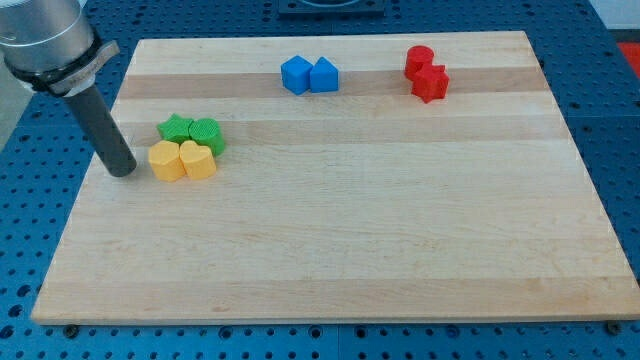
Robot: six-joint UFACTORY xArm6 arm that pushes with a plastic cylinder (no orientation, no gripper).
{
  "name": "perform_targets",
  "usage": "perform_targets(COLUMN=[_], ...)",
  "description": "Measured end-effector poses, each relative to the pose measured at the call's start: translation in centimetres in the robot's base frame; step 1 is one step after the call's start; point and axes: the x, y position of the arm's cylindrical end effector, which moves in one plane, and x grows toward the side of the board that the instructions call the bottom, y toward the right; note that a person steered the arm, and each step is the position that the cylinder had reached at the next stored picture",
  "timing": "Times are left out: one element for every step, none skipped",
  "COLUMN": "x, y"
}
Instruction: Separate the red circle from the red star
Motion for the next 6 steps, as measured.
perform_targets(x=[5.0, 11.4, 17.2, 17.2, 16.5, 14.2], y=[-2.3, -1.0, 4.4, 7.5, 15.3, 25.0])
